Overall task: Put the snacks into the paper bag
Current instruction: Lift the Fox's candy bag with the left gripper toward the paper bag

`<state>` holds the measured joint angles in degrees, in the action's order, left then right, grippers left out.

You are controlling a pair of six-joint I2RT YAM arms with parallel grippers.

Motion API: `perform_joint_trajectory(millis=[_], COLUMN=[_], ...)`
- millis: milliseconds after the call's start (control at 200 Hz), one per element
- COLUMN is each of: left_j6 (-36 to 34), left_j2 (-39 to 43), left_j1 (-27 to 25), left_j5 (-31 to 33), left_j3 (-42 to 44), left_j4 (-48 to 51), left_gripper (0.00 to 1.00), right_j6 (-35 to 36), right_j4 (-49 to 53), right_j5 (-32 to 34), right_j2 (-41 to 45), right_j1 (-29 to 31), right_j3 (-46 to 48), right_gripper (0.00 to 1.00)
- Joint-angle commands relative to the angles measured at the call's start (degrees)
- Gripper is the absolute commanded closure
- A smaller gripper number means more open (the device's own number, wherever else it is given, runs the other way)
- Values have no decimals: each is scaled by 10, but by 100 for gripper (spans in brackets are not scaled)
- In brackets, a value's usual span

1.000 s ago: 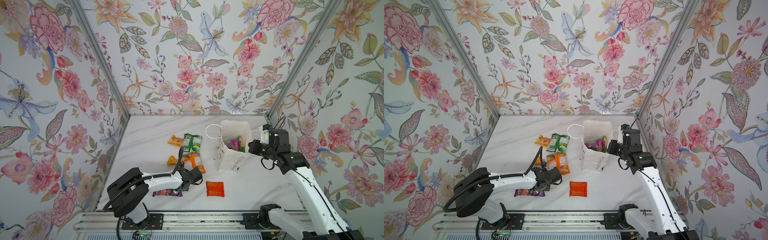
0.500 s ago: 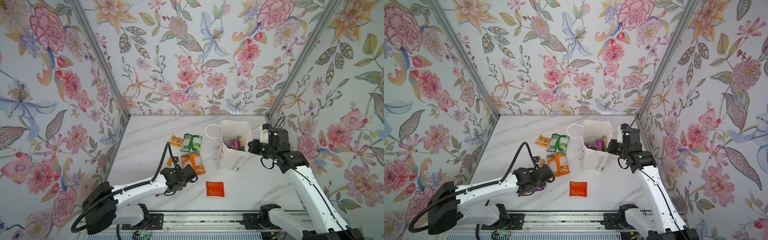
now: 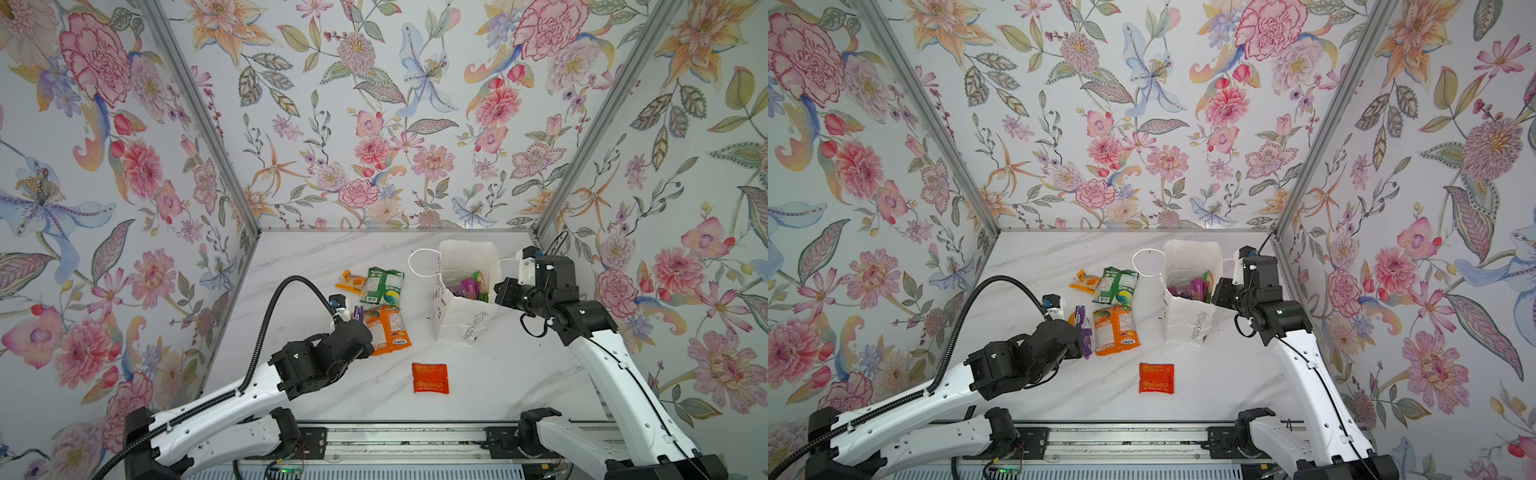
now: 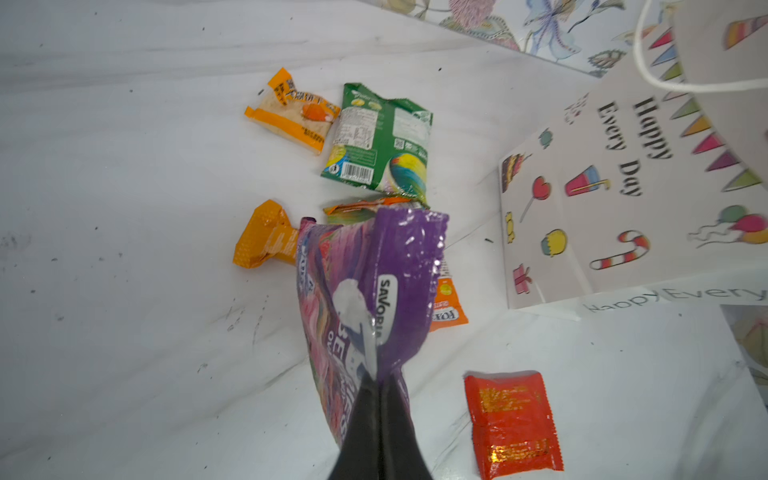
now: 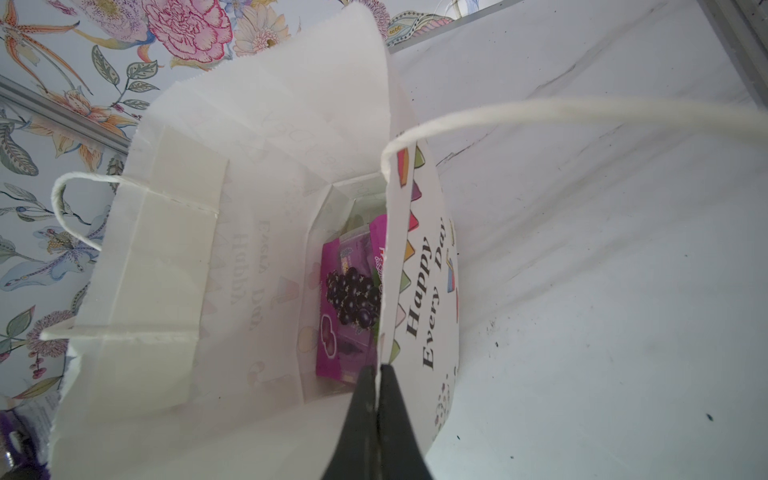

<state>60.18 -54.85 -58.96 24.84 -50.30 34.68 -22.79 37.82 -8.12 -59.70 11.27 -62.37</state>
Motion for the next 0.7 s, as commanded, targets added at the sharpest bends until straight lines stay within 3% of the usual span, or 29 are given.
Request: perform_joint_trajectory(millis=[0, 210, 696], left_j6=[-74, -139, -212], left_j2=[-9, -68, -206], left_j1=[-7, -8, -7], left_j5=[11, -17, -95], left_j3=[-61, -178, -459], left_j4=[-57, -75, -81], left_gripper=[100, 100, 100], right_j6=[0, 0, -4], right_j4=[13, 13, 14], right_j5=[8, 8, 16], right_j2=[-2, 0, -12], right_j1=[8, 10, 34], right_j3=[-14, -22, -47], right_gripper=[100, 100, 100])
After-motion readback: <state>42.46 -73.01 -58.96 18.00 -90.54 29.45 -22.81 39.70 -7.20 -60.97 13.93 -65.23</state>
